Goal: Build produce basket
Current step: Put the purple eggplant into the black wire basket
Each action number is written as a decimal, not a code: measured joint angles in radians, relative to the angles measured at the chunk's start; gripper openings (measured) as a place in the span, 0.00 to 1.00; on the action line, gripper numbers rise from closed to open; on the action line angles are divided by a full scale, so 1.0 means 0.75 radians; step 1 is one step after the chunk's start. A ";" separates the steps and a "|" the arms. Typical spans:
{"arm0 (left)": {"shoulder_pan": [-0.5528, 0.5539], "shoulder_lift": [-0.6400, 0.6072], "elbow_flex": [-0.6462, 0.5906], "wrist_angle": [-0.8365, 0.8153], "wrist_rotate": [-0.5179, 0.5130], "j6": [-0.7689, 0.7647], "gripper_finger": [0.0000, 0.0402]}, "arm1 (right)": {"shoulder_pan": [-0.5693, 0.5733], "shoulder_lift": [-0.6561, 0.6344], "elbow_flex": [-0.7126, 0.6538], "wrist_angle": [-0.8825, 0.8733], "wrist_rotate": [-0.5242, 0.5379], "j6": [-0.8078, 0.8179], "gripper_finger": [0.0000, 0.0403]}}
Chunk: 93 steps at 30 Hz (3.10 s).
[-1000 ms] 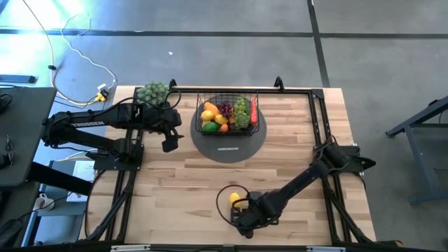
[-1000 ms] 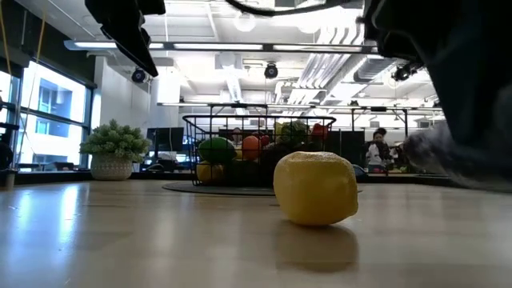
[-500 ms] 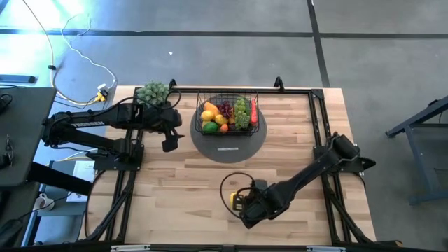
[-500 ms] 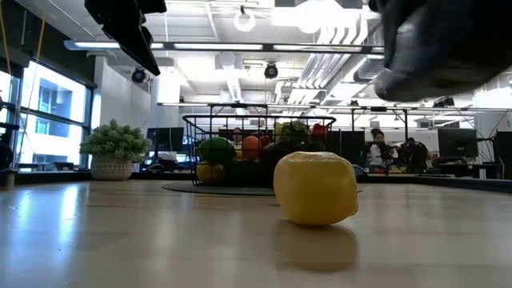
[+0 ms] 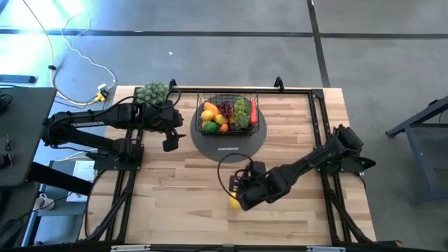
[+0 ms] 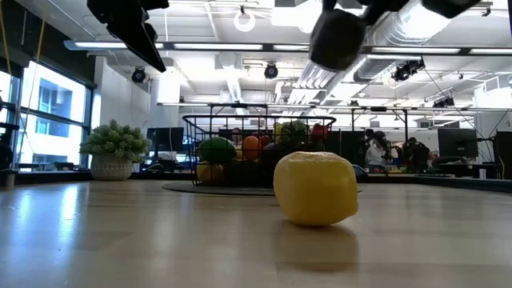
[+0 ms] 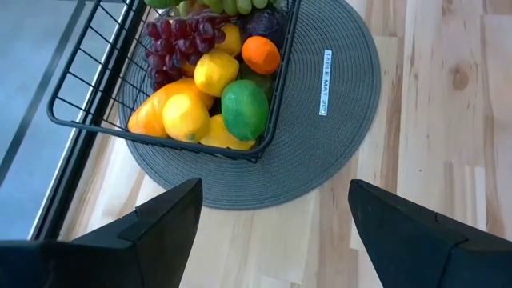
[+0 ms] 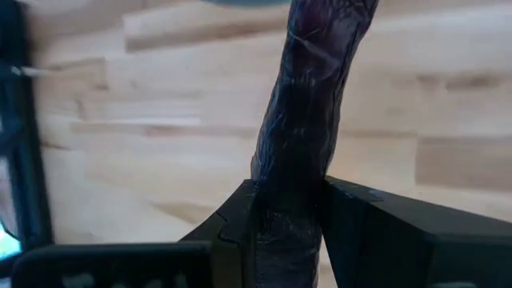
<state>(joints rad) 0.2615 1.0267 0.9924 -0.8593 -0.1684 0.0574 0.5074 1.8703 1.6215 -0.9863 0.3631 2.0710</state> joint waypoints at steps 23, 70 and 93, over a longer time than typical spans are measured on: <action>0.000 0.000 0.000 -0.001 0.001 0.010 0.76 | -0.561 -0.225 0.001 0.005 0.068 -0.953 0.19; -0.001 -0.001 0.000 -0.003 -0.224 0.057 0.76 | -1.276 -0.077 0.001 -0.044 -0.626 -1.597 0.42; -0.001 -0.001 0.000 -0.004 -0.052 -0.036 0.76 | -1.085 -0.176 0.001 -0.025 -0.505 -1.441 0.58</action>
<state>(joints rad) 0.2607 1.0264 0.9924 -0.8619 -0.2078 0.0302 -0.3060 1.7386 1.6218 -1.0051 -0.0159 0.9905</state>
